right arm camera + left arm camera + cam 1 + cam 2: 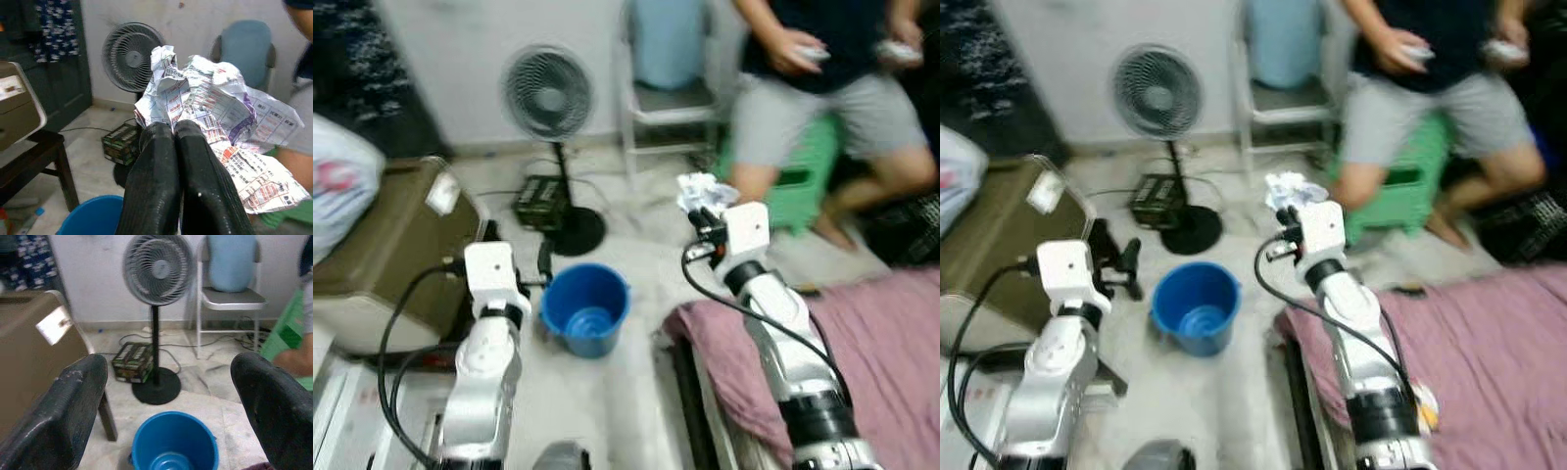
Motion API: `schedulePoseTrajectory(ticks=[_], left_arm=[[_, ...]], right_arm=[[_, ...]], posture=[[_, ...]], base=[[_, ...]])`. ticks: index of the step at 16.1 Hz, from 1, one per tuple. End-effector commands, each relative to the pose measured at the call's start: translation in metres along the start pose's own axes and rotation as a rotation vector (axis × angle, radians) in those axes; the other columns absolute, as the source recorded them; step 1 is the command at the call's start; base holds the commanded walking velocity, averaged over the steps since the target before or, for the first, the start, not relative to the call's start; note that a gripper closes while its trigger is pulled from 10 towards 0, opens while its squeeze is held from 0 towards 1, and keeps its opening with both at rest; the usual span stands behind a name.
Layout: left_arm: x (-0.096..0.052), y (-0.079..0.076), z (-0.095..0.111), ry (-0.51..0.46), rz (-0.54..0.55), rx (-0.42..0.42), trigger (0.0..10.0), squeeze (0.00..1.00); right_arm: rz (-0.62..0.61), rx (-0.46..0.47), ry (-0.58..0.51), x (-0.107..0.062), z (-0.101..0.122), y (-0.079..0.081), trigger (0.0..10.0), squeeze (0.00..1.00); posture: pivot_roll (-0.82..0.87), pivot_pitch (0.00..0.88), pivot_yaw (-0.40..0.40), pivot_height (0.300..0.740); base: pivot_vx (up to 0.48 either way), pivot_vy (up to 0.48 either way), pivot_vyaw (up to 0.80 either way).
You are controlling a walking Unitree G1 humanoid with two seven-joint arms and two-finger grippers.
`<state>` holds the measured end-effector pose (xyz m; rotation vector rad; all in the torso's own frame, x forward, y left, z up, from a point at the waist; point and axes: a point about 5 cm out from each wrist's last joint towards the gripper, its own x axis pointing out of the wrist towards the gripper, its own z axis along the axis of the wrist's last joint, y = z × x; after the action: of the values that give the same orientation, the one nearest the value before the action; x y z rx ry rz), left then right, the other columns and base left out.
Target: Clean up the room
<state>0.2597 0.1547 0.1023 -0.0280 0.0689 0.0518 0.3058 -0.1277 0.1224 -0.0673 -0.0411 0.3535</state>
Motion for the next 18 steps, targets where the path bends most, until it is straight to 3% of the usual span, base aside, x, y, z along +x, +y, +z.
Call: schedulePoseTrajectory(ticks=[1, 11, 18], left_arm=[[-0.0016, 0.0087, 0.0022, -0.008, 0.034, 0.009, 10.0, 0.0], [-0.0054, 0.0065, 0.0051, -0.039, 0.014, -0.034, 10.0, 0.0], [-0.0077, 0.0058, 0.007, -0.057, -0.002, -0.049, 10.0, 0.0]], right_arm=[[0.037, 0.005, -0.006, 0.0036, 0.0017, 0.0091, 10.0, 0.0], [0.059, -0.01, -0.007, 0.0072, 0.0031, 0.0087, 10.0, 0.0], [0.069, -0.013, -0.01, 0.0071, 0.0037, 0.0094, 10.0, 0.0]], posture=[[-0.06, 0.0, -0.009, 0.74], [-0.05, 0.0, -0.033, 0.74], [-0.05, 0.0, -0.038, 0.74]], base=[[0.0, 0.0, 0.8], [0.0, 0.0, 0.73], [0.077, 0.0, 0.0]])
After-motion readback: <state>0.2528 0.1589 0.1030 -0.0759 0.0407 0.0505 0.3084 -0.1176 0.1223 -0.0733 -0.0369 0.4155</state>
